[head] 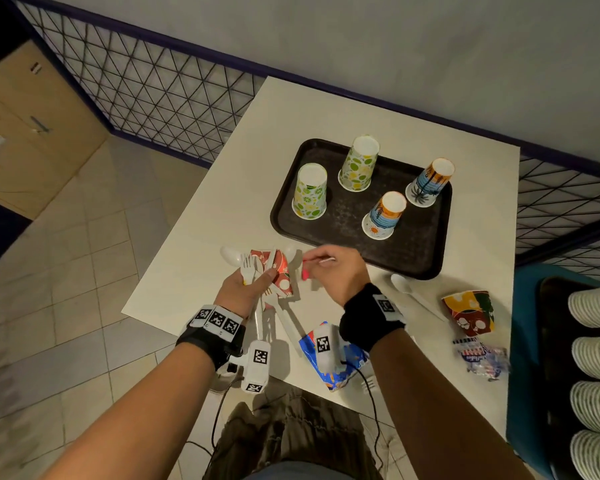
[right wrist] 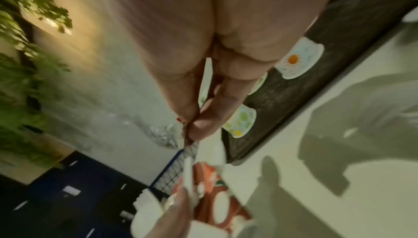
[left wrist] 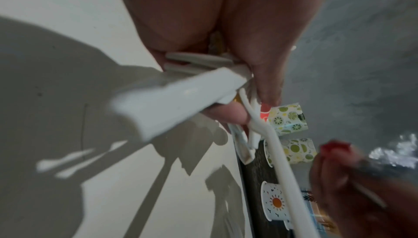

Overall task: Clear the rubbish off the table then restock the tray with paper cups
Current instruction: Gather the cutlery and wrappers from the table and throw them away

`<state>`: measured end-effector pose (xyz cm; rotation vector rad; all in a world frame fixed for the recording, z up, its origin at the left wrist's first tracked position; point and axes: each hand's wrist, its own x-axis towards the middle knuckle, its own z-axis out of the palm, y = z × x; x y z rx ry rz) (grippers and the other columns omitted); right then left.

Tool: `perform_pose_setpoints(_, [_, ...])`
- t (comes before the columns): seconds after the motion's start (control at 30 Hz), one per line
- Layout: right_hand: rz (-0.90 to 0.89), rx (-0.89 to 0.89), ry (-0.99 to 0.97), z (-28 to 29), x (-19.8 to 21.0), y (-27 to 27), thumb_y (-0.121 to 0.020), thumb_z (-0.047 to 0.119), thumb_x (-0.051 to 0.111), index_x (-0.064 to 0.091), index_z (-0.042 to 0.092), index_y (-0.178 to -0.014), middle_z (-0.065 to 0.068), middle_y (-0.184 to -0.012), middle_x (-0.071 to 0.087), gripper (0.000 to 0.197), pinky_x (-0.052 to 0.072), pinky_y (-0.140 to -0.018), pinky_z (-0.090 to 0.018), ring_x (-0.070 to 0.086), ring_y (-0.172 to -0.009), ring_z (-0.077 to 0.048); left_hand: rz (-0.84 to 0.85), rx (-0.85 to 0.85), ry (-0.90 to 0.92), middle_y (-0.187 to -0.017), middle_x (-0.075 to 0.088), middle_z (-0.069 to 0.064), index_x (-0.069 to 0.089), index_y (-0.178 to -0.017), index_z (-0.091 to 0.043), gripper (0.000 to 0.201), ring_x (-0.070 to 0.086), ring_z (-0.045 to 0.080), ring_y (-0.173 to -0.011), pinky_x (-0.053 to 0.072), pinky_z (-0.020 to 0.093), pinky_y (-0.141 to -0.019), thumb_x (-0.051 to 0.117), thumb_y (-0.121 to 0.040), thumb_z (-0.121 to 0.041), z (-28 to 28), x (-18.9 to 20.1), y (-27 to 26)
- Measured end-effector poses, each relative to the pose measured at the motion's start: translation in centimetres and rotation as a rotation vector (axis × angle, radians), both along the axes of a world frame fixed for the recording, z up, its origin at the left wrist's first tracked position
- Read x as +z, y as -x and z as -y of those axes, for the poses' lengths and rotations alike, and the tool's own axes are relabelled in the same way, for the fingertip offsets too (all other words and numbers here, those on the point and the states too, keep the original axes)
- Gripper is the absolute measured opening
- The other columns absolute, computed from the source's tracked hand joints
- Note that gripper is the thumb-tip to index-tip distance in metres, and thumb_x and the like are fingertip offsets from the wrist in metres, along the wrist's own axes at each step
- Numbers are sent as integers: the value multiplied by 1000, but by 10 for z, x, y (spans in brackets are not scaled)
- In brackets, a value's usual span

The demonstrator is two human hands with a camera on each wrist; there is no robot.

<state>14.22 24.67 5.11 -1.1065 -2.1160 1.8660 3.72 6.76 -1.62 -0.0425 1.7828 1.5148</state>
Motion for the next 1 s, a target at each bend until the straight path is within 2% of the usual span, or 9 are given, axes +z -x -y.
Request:
perform_pose_setpoints(0.13, [35,173,-279,18,5,18,-80,0,75,76,14,-84,0,-84,72,14,55,-70,-16,70,-71,-12,35,-17,-45,-98,83,14,83,-99,-25,42,78,38,-95,61,55,-93,87,-74,-58,-5,0,-4])
perform_pose_setpoints(0.23, [67,207,-292,20,2,16,-82,-1,73,76,9,-89,1,-80,68,12,49,-64,-11,61,-64,-2,50,-59,-73,-102,82,18,82,-102,-22,49,77,42,-99,59,60,-95,88,-71,-60,-11,3,-7])
perform_pose_setpoints(0.37, [87,106,-238,8,3,-6,-85,7,76,75,10,-89,-5,-79,70,6,45,-52,-5,58,-57,-5,96,-133,-112,-113,80,20,78,-115,-17,59,72,47,-115,58,60,-95,93,-67,-47,-31,16,-22])
perform_pose_setpoints(0.47, [95,77,-207,12,5,-2,-84,5,76,75,11,-86,-10,-77,71,6,45,-50,-7,60,-52,-5,111,-163,-142,-109,81,16,79,-111,-18,41,75,40,-109,59,51,-92,94,-75,-30,-26,15,-18])
perform_pose_setpoints(0.53, [84,51,-139,9,7,1,-84,3,75,74,8,-85,-14,-77,71,6,47,-48,-11,61,-47,-2,100,-181,-153,-111,81,16,80,-109,-19,38,75,38,-111,58,50,-98,95,-74,-22,-23,13,-18])
perform_pose_setpoints(0.6, [95,96,-123,6,7,2,-83,4,77,76,9,-83,-10,-74,73,5,52,-52,-15,65,-50,-2,74,-179,-165,-113,81,18,80,-111,-16,42,74,41,-115,57,52,-104,96,-72,-18,-24,13,-20])
perform_pose_setpoints(0.7, [83,164,-116,2,3,1,-79,9,79,79,15,-81,-5,-74,76,6,62,-71,-31,74,-69,-18,15,-156,-142,-111,82,14,82,-108,-22,46,74,40,-114,57,53,-104,96,-64,-26,-29,10,-20])
perform_pose_setpoints(0.9, [27,230,-138,0,2,-4,-89,16,71,81,15,-94,1,-89,78,11,52,-71,-12,69,-79,-3,-130,-110,-61,-100,84,6,82,-104,-21,26,78,25,-97,58,54,-102,84,-78,-16,-38,10,-23])
perform_pose_setpoints(1.0, [18,256,-150,-3,2,-10,-91,9,67,78,13,-103,-1,-102,77,17,53,-81,-14,70,-90,-8,-126,-101,-50,-101,84,5,83,-103,-20,24,78,27,-102,57,56,-104,83,-80,-13,-40,10,-23])
